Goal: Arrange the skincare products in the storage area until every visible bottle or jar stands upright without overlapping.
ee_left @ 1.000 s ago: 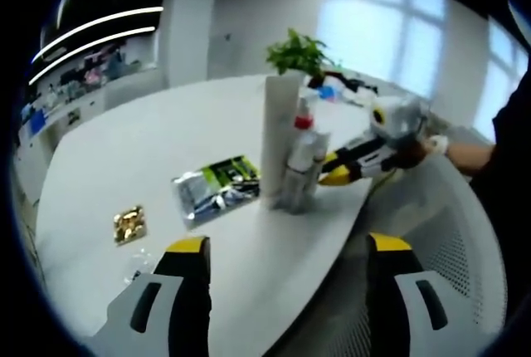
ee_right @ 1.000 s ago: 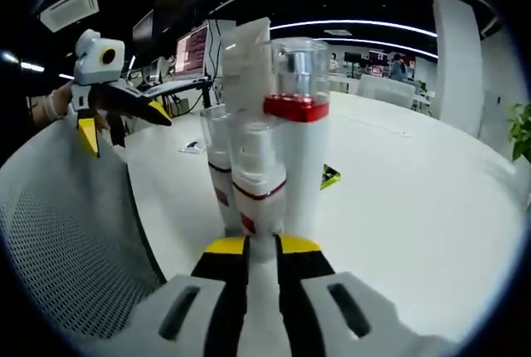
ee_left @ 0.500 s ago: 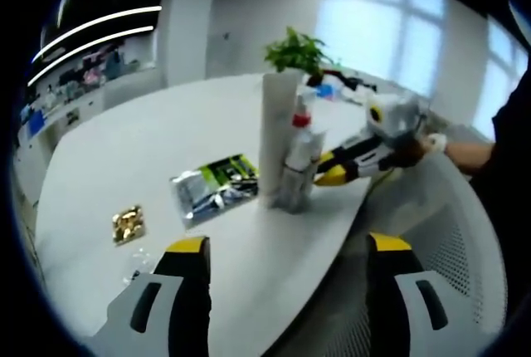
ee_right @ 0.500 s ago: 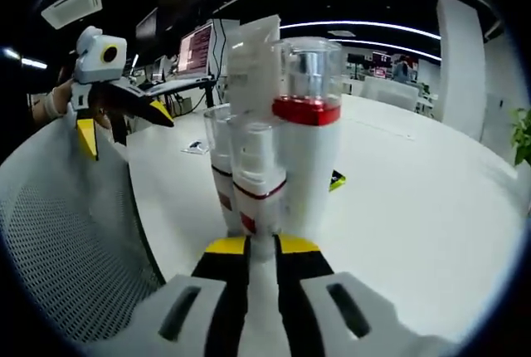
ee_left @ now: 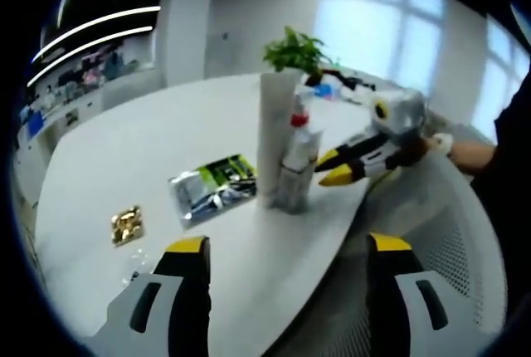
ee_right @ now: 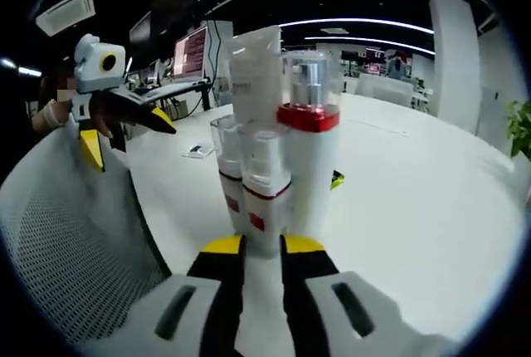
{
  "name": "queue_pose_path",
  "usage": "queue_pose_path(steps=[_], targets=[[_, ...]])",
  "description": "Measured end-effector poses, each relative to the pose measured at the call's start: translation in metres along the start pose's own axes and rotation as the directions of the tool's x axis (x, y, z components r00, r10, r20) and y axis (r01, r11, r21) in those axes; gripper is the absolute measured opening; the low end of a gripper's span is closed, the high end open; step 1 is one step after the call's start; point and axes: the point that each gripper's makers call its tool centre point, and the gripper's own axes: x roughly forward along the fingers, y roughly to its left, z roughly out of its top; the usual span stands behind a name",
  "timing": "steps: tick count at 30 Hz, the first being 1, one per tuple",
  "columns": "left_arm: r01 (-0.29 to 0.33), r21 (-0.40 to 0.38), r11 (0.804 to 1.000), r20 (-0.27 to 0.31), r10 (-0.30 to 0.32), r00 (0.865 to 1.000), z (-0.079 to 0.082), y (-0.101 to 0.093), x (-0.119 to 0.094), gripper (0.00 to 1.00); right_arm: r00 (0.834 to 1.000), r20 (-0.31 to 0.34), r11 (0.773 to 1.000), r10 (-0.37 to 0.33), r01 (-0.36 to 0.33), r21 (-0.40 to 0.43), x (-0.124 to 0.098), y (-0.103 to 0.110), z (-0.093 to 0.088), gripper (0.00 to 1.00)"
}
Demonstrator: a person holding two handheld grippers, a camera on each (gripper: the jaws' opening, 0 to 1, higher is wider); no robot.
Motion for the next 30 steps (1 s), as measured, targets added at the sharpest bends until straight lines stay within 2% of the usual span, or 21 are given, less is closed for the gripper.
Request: queue_pose_path(steps=[4, 6, 10, 15, 18, 19, 20, 21, 22, 23, 25, 26, 27, 28, 30], targets=[[-0.021, 0.047, 0.999, -0.02, 0.021, 1.0, -0.002, 0.0, 0.001, 0.74, 1.0, 0.009, 0.999, -0.026, 0.025, 0.029, -0.009, -0.001, 0.007, 0.2], [-0.038, 0.059, 0.998, -0.008, 0.038, 0.999, 0.0, 0.004, -0.002, 0.74, 0.999, 0.007, 0.997, -0.047, 0.046, 0.068, -0.014, -0.004, 0.012, 0.22], [-0.069, 0.032, 0.997, 0.018, 0.068, 0.998, 0.005, 0.012, -0.007, 0.75, 0.998, 0.003, 0.991, -0.068, 0.067, 0.119, -0.021, -0.005, 0.019, 0.26], [-0.158, 0.033, 0.987, 0.048, 0.157, 0.986, 0.01, 0.028, -0.022, 0.75, 0.992, -0.047, 0.99, -0.113, 0.117, 0.084, -0.031, -0.001, 0.023, 0.36], [-0.198, -0.009, 0.98, 0.096, 0.198, 0.975, 0.011, 0.033, -0.036, 0.75, 0.992, -0.058, 0.99, -0.115, 0.119, 0.08, -0.036, 0.007, 0.026, 0.46], [-0.219, -0.016, 0.976, 0.113, 0.219, 0.969, 0.012, 0.037, -0.041, 0.74, 0.992, -0.058, 0.99, -0.113, 0.117, 0.083, -0.037, 0.009, 0.026, 0.49], [-0.258, -0.011, 0.966, 0.15, 0.257, 0.955, 0.015, 0.042, -0.05, 0.73, 0.992, -0.057, 0.989, -0.117, 0.121, 0.084, -0.039, 0.012, 0.028, 0.52], [-0.275, -0.009, 0.962, 0.158, 0.272, 0.949, 0.015, 0.044, -0.055, 0.71, 0.989, -0.065, 0.987, -0.135, 0.139, 0.077, -0.041, 0.011, 0.028, 0.54], [-0.294, -0.016, 0.956, 0.163, 0.293, 0.942, 0.014, 0.047, -0.063, 0.71, 0.978, -0.093, 0.981, -0.189, 0.193, 0.033, -0.046, 0.002, 0.026, 0.55], [-0.3, -0.02, 0.954, 0.167, 0.3, 0.939, 0.014, 0.048, -0.065, 0.73, 0.973, -0.092, 0.976, -0.213, 0.215, 0.022, -0.048, 0.0, 0.028, 0.58], [-0.324, -0.04, 0.945, 0.178, 0.325, 0.929, 0.012, 0.053, -0.076, 0.78, 0.975, -0.08, 0.976, -0.207, 0.211, 0.045, -0.05, 0.002, 0.032, 0.66], [-0.346, -0.051, 0.937, 0.182, 0.349, 0.919, 0.01, 0.058, -0.081, 0.81, 0.975, -0.055, 0.972, -0.216, 0.22, 0.08, -0.052, 0.002, 0.036, 0.68], [-0.37, -0.052, 0.928, 0.185, 0.373, 0.909, 0.009, 0.062, -0.085, 0.84, 0.974, -0.041, 0.97, -0.222, 0.225, 0.088, -0.053, 0.002, 0.038, 0.69], [-0.408, -0.043, 0.912, 0.184, 0.409, 0.894, 0.007, 0.068, -0.09, 0.86, 0.973, -0.037, 0.969, -0.23, 0.232, 0.085, -0.055, 0.001, 0.038, 0.71], [-0.491, -0.001, 0.871, 0.16, 0.484, 0.86, 0.002, 0.077, -0.102, 0.89, 0.963, -0.051, 0.962, -0.264, 0.267, 0.063, -0.058, -0.005, 0.035, 0.77]])
